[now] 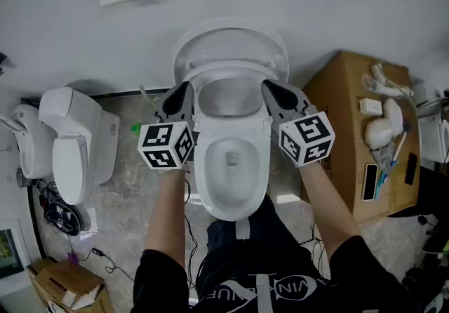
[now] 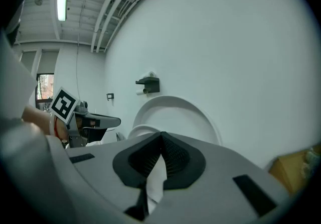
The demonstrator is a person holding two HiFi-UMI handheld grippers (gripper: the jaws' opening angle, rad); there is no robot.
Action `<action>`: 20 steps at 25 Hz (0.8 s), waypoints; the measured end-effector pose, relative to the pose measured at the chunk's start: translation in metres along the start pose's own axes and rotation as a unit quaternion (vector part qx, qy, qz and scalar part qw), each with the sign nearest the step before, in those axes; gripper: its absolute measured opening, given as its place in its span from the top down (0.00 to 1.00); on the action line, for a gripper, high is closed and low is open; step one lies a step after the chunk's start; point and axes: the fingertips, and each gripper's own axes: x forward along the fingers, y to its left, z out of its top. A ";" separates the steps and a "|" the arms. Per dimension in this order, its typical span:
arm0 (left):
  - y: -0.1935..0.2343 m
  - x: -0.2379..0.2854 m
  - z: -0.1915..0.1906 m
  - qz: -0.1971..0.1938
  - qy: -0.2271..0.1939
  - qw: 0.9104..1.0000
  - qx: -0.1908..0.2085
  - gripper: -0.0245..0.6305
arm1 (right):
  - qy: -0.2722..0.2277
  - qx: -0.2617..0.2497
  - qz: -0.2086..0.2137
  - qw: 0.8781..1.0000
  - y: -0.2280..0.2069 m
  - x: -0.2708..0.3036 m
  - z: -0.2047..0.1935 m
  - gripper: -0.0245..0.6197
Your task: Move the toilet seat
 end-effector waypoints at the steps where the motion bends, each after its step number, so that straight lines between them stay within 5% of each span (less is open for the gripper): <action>1: -0.001 -0.006 0.000 0.000 -0.002 1.000 0.002 0.96 | -0.001 -0.002 0.000 1.000 0.003 -0.005 0.000 0.95; 14: -0.029 -0.094 0.001 -0.002 -0.021 0.999 0.026 0.96 | -0.020 -0.018 0.006 1.000 0.051 -0.075 0.003 0.95; 20: -0.043 -0.135 0.001 -0.004 -0.037 0.999 0.007 0.96 | -0.031 -0.029 0.005 0.999 0.079 -0.110 0.006 0.95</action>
